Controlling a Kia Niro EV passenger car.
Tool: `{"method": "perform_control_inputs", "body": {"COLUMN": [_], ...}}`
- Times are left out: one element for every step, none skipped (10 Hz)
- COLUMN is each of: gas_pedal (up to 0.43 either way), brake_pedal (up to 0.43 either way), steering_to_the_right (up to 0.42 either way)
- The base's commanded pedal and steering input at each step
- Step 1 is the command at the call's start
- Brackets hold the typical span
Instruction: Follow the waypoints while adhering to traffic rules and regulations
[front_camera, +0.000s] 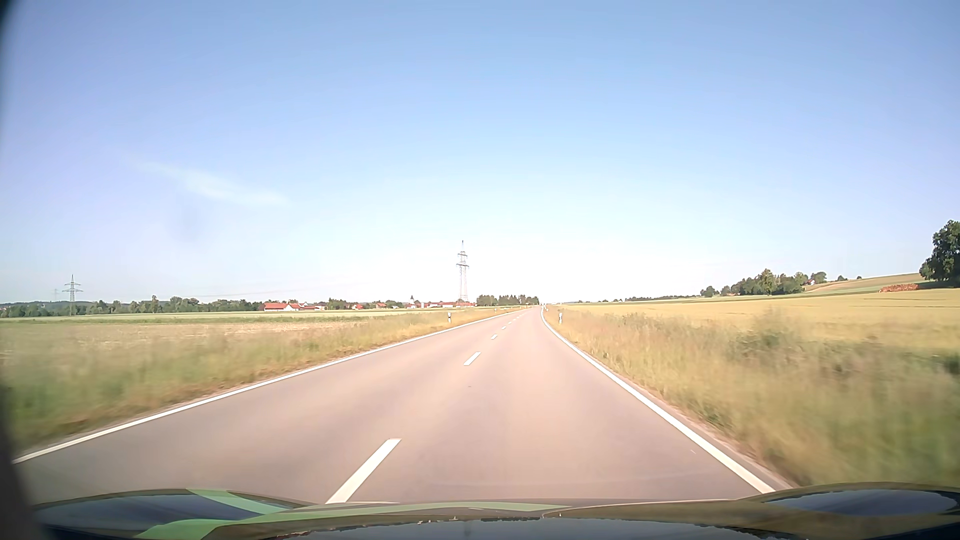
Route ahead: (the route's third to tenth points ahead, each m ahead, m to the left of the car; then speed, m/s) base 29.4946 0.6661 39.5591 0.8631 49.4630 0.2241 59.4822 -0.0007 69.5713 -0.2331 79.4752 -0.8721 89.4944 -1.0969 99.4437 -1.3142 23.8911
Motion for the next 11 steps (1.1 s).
{"method": "perform_control_inputs", "body": {"gas_pedal": [0.228, 0.228, 0.228, 0.228, 0.220, 0.209, 0.209, 0.209, 0.209, 0.220, 0.220], "brake_pedal": [0.000, 0.000, 0.000, 0.000, 0.000, 0.000, 0.000, 0.000, 0.000, 0.000, 0.000], "steering_to_the_right": [0.001, 0.001, 0.001, 0.001, 0.001, 0.002, 0.002, 0.003, 0.004, 0.005, 0.005]}}
